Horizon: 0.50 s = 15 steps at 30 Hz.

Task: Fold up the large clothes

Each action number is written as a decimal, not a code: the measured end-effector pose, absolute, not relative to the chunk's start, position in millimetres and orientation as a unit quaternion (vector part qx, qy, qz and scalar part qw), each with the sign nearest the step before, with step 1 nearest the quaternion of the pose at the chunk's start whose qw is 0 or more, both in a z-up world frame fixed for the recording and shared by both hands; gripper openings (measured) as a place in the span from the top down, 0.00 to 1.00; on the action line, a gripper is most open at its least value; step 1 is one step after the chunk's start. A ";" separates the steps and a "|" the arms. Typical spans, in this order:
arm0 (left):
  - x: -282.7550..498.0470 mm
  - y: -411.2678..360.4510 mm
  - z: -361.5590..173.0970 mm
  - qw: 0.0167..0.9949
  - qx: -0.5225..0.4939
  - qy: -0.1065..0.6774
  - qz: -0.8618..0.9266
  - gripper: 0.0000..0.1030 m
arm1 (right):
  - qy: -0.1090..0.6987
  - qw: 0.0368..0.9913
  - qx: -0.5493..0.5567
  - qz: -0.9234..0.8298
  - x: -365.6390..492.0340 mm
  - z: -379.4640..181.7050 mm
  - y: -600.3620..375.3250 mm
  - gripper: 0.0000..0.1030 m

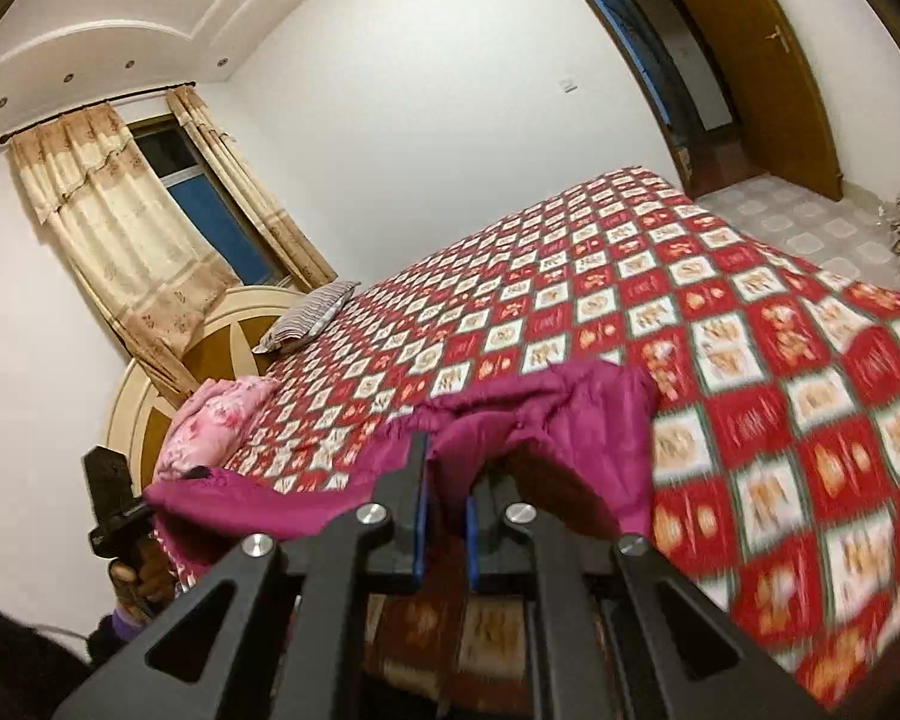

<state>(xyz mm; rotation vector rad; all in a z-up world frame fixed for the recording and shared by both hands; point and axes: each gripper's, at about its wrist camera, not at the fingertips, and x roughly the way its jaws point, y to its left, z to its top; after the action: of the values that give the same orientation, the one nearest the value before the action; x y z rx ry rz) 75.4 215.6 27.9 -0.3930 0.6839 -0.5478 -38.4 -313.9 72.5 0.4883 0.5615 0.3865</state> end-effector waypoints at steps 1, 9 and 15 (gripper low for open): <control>92.8 211.0 21.8 0.889 -0.184 0.340 -0.244 0.97 | 0.278 0.912 0.240 0.182 -18.9 71.3 -314.9 0.88; 218.9 182.3 -50.6 0.887 -0.162 0.408 -0.146 0.97 | 0.323 0.905 0.256 0.111 128.7 10.3 -320.2 0.88; 266.5 166.1 -91.5 0.886 -0.142 0.431 -0.097 0.96 | 0.356 0.903 0.235 0.044 189.5 -53.2 -312.6 0.88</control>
<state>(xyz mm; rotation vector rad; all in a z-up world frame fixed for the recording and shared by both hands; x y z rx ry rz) 266.5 166.1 -91.5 -0.2959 0.8957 -0.2007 189.5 -312.6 -53.2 0.4866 0.7364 0.0916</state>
